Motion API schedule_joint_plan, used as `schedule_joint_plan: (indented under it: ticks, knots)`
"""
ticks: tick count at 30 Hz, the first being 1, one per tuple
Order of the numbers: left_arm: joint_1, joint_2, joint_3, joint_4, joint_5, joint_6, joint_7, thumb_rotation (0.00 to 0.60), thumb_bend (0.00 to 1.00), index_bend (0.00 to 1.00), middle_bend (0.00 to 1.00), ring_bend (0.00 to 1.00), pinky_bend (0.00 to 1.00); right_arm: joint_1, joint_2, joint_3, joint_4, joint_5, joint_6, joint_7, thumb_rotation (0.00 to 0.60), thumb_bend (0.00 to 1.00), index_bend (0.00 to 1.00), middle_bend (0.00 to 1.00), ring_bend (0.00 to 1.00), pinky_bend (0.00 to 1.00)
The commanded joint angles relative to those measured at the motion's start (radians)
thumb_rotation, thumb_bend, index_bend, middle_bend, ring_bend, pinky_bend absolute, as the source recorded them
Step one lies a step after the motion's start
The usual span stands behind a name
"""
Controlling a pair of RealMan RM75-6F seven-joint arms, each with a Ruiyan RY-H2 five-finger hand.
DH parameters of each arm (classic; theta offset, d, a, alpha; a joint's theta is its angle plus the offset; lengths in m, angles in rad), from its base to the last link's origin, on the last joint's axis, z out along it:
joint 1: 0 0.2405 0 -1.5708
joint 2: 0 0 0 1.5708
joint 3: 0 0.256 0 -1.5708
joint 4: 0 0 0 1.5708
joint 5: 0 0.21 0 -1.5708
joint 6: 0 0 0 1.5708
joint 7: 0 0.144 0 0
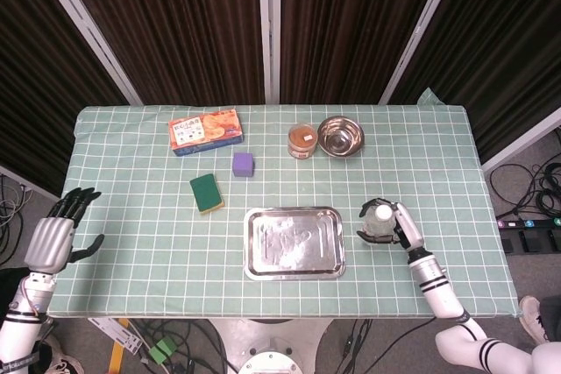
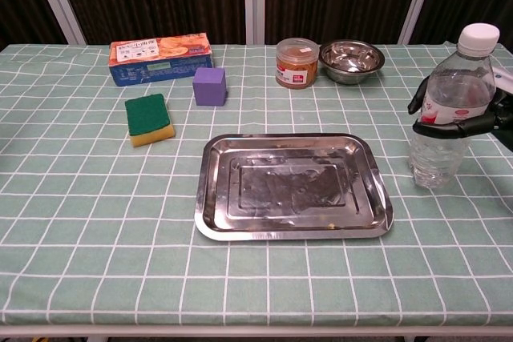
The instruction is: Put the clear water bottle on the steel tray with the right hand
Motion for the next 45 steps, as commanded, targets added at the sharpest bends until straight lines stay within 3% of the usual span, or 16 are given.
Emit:
schedule_joint_plan:
  ticks: [1, 7, 15, 18, 21, 24, 28, 31, 34, 38, 41, 45]
  knots:
    - [0.0, 0.001, 0.0, -0.002, 0.0, 0.0, 0.0, 0.6, 0.32, 0.18, 0.21, 0.11, 0.19, 0.001, 0.011, 0.007, -0.017, 0.008, 0.01, -0.018, 0.6, 0.15, 0.66, 0.52, 0.35, 0.42]
    - [-0.002, 0.005, -0.001, -0.011, -0.002, -0.001, 0.002, 0.6, 0.32, 0.19, 0.21, 0.11, 0.19, 0.023, 0.062, 0.046, -0.126, 0.009, 0.04, -0.063, 0.6, 0.21, 0.68, 0.53, 0.36, 0.43]
    - [0.004, 0.01, 0.003, -0.021, -0.011, -0.005, 0.002, 0.6, 0.32, 0.19, 0.21, 0.11, 0.19, 0.087, 0.159, 0.15, -0.383, 0.004, 0.09, -0.237, 0.6, 0.21, 0.68, 0.53, 0.37, 0.44]
    - [0.011, 0.011, 0.004, -0.018, -0.016, -0.002, -0.006, 0.6, 0.32, 0.18, 0.21, 0.11, 0.19, 0.055, 0.144, 0.115, -0.332, 0.084, 0.042, -0.25, 0.6, 0.22, 0.69, 0.54, 0.38, 0.45]
    - [0.015, 0.012, 0.005, -0.011, -0.021, -0.001, -0.012, 0.6, 0.32, 0.19, 0.21, 0.11, 0.19, 0.053, 0.094, 0.091, -0.214, 0.188, -0.091, -0.19, 0.6, 0.23, 0.69, 0.54, 0.38, 0.45]
    - [0.014, 0.014, 0.003, -0.009, -0.023, -0.003, -0.013, 0.6, 0.32, 0.19, 0.21, 0.11, 0.19, 0.083, 0.081, 0.109, -0.211, 0.129, -0.06, -0.168, 0.6, 0.23, 0.69, 0.54, 0.38, 0.45]
    - [0.009, 0.017, -0.003, -0.017, -0.02, -0.001, -0.004, 0.6, 0.32, 0.18, 0.21, 0.11, 0.19, 0.126, 0.151, 0.175, -0.39, 0.013, 0.055, -0.181, 0.6, 0.22, 0.69, 0.54, 0.39, 0.45]
    - [0.006, 0.017, -0.009, -0.022, -0.023, -0.001, -0.002, 0.6, 0.32, 0.19, 0.21, 0.11, 0.19, 0.117, 0.188, 0.194, -0.471, 0.007, 0.099, -0.237, 0.6, 0.21, 0.69, 0.54, 0.39, 0.45]
    - [0.007, 0.014, -0.008, -0.019, -0.025, -0.002, -0.006, 0.6, 0.32, 0.19, 0.21, 0.11, 0.19, 0.088, 0.183, 0.155, -0.428, 0.082, 0.054, -0.244, 0.6, 0.21, 0.69, 0.54, 0.39, 0.45]
    - [0.012, 0.013, 0.003, -0.009, -0.023, -0.009, -0.013, 0.6, 0.32, 0.19, 0.21, 0.11, 0.19, 0.072, 0.112, 0.09, -0.257, 0.183, -0.08, -0.202, 0.6, 0.23, 0.69, 0.54, 0.39, 0.45]
    - [0.014, 0.012, 0.003, -0.003, -0.025, -0.01, -0.018, 0.6, 0.32, 0.19, 0.21, 0.11, 0.19, 0.076, 0.093, 0.082, -0.224, 0.136, -0.056, -0.181, 0.6, 0.23, 0.69, 0.54, 0.38, 0.45]
    - [0.011, 0.012, -0.002, -0.003, -0.026, -0.008, -0.021, 0.599, 0.32, 0.18, 0.21, 0.11, 0.19, 0.087, 0.109, 0.1, -0.262, 0.083, 0.003, -0.189, 0.6, 0.22, 0.69, 0.54, 0.39, 0.45]
